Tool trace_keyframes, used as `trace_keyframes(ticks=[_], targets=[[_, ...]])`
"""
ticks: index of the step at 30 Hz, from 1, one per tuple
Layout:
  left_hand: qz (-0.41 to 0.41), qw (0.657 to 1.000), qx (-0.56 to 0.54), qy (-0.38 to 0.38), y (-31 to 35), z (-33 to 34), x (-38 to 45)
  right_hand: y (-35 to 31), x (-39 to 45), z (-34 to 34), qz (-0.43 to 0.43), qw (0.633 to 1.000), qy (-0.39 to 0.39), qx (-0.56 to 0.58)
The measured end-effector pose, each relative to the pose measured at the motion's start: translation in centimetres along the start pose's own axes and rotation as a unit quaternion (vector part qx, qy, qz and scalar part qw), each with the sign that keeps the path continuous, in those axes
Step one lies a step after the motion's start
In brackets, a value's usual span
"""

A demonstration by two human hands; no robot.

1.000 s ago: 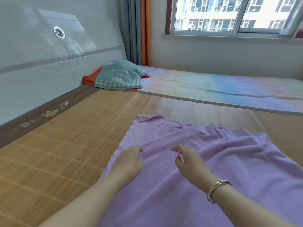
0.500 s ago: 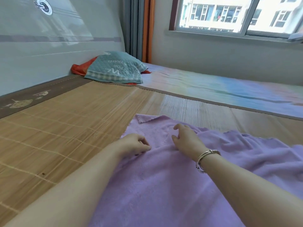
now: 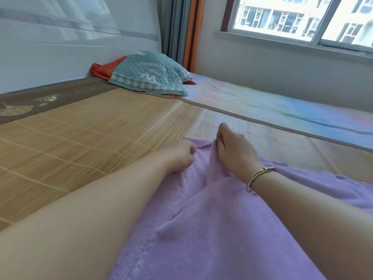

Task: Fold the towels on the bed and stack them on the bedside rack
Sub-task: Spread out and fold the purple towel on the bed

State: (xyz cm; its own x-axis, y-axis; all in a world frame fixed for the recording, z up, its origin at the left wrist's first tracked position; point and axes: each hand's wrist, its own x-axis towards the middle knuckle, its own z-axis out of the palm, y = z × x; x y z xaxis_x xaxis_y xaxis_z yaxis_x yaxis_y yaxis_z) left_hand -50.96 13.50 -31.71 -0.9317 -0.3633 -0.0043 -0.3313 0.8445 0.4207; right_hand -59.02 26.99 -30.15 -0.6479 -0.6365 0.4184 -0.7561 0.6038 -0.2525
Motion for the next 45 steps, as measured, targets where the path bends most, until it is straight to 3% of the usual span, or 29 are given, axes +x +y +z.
trace_keyframes(ticks=[3,6,9,11,14,16,21,27,32,36,40,45], targets=[[0.037,0.999,0.011,-0.006,-1.1,0.4,2.8,-0.7,2.4,0.6,0.017,0.989,0.034,0.14],[0.004,0.999,0.02,-0.043,-3.7,1.1,5.9,-0.8,4.2,1.7,0.024,0.979,0.048,0.197],[-0.015,0.998,-0.046,-0.043,-4.5,1.0,6.4,-0.8,5.6,3.5,0.026,0.973,0.04,0.224],[-0.009,0.994,-0.105,-0.038,-4.1,0.6,6.3,-0.3,6.0,5.3,0.041,0.975,-0.018,0.218],[-0.041,0.98,-0.196,0.004,-5.0,0.5,6.5,0.5,6.1,7.6,0.034,0.974,-0.184,0.129],[-0.065,0.967,-0.243,0.048,-5.7,0.5,6.2,0.7,6.0,7.0,0.036,0.963,-0.212,0.162],[-0.098,0.937,-0.307,0.132,-4.4,0.2,2.5,0.4,2.4,2.3,0.077,0.95,-0.077,0.294],[-0.028,0.982,-0.174,0.062,1.5,0.2,-7.3,2.5,-7.8,-4.9,0.087,0.964,-0.101,0.23],[0.029,0.991,-0.131,0.0,11.1,0.4,-16.6,7.3,-18.1,-15.2,0.151,0.965,-0.114,0.182],[0.072,0.99,-0.101,-0.061,19.2,2.1,-22.0,12.5,-26.5,-22.9,0.215,0.964,-0.061,0.144],[0.106,0.983,-0.083,-0.122,27.5,5.7,-25.1,18.8,-34.8,-29.4,0.321,0.935,-0.023,0.148],[0.117,0.979,-0.057,-0.157,34.9,10.0,-24.8,24.8,-40.8,-31.0,0.418,0.894,-0.014,0.163]])
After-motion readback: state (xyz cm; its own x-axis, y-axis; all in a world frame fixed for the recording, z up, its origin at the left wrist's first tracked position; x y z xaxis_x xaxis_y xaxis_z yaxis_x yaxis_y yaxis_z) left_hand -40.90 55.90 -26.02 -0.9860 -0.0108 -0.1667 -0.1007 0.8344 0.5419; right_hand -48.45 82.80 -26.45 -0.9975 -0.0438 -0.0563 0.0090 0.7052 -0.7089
